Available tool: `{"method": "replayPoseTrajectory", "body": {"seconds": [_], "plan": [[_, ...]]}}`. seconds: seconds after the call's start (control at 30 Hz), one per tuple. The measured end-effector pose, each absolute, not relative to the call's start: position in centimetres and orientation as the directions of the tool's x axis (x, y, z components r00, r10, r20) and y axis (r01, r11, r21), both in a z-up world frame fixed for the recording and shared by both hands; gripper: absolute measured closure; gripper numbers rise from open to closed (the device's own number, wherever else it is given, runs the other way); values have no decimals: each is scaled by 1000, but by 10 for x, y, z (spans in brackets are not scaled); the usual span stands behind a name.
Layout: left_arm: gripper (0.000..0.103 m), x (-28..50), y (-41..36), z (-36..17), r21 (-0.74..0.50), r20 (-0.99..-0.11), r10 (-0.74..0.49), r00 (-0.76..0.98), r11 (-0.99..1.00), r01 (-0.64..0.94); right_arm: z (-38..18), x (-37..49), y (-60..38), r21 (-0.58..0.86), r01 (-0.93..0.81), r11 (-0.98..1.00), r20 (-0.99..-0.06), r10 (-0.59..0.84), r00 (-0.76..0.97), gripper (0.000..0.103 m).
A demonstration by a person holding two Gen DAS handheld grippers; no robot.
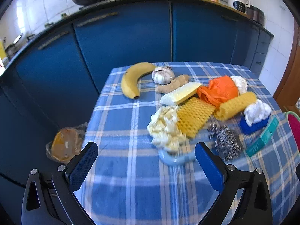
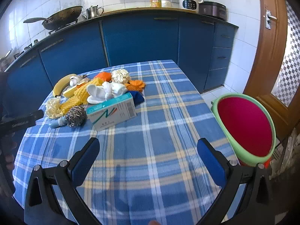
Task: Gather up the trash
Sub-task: 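Grasp the crumpled paper with the left tool while the right tool grasps the teal tissue box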
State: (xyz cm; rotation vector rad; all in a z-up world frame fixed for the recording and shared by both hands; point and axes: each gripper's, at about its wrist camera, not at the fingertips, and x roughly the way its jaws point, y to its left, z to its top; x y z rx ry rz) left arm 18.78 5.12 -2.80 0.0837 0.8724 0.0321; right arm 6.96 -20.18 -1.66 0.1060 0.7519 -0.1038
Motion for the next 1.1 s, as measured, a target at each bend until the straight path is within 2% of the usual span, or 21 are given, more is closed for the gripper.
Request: {"method": "replayPoseTrajectory", "body": {"seconds": [0.17,0.3,0.37,0.47,0.63,0.8,0.83,0.97,1.1], "plan": [[0,218,55,-35,71,-786,37,617,997,31,-14,96,-190,10,147,989,-694,-99,713,1],[3,230,53,-42,80,-789,10,615,993,86,-14,118,-180,26,158,987,-719,-92,689,1],[8,234,53,-48,74,-791,-10,611,991,113,-13,126,-175,37,166,985,-724,-88,684,1],[24,242,56,-57,27,-811,-57,583,991,134,-14,142,-165,65,172,983,-733,-70,677,1],[43,247,64,-69,-114,-830,-192,524,978,177,-23,166,-151,62,165,984,-757,-61,651,1],[55,245,66,-70,-167,-824,-237,515,969,180,-39,182,-147,51,173,984,-788,-67,613,1],[60,245,66,-70,-169,-825,-239,512,969,180,-41,184,-147,45,178,983,-792,-74,606,1],[67,243,63,-69,-163,-825,-240,511,968,191,-48,188,-154,33,216,976,-803,-103,587,1],[68,241,62,-68,-163,-829,-234,508,970,181,-55,183,-167,79,222,972,-822,-62,566,14]]}}
